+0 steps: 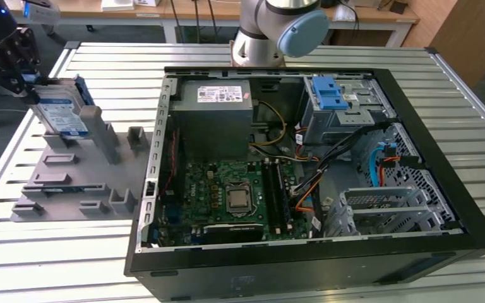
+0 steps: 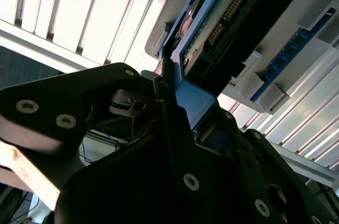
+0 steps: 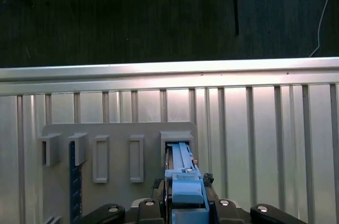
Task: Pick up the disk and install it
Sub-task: 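Pick up the disk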
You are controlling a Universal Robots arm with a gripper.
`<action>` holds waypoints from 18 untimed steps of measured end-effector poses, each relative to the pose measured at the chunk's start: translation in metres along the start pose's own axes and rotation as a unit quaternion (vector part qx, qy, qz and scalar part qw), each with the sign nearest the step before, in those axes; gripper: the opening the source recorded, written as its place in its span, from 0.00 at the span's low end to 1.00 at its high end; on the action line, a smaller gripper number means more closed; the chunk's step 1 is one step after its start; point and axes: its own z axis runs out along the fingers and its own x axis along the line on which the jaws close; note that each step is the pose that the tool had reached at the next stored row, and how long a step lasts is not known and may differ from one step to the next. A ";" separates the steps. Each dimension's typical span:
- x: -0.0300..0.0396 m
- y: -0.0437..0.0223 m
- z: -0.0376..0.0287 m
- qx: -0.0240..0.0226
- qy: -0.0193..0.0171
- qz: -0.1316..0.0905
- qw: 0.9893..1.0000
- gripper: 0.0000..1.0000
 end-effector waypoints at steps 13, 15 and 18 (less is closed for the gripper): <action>-0.0001 0.0001 -0.0057 0.000 0.000 0.000 1.000 0.37; -0.0001 0.0000 -0.0069 0.000 0.000 0.000 1.000 0.37; -0.0001 0.0001 -0.0087 0.000 0.000 0.000 1.000 0.37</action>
